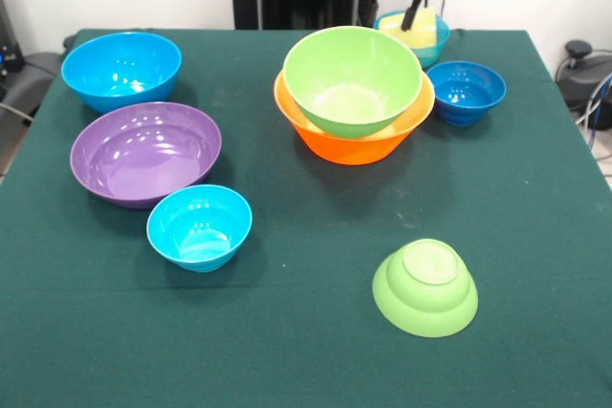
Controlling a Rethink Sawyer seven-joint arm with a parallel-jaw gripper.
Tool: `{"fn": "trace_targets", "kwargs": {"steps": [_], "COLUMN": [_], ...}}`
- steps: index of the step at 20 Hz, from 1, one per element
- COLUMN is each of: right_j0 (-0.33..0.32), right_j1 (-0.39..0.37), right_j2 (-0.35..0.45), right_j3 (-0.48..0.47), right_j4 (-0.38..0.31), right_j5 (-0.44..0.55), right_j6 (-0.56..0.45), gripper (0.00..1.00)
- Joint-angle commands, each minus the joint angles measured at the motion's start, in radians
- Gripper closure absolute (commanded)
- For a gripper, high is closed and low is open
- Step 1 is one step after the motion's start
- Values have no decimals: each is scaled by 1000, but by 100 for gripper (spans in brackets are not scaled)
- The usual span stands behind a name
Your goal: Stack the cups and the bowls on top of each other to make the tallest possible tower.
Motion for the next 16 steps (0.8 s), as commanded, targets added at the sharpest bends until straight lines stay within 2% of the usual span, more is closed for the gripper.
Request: {"fn": "trace_targets", "kwargs": {"steps": [1,8,16], "right_j0": [-63,-180,-229], "right_j1": [103,96,95], "right_j2": [128,224,259], "right_j3": [20,37,25], "right_j4": [-28,-46,-66], "right_j5": [-65,28,77], "right_j6": [168,117,86], "gripper": [0,0,0]}}
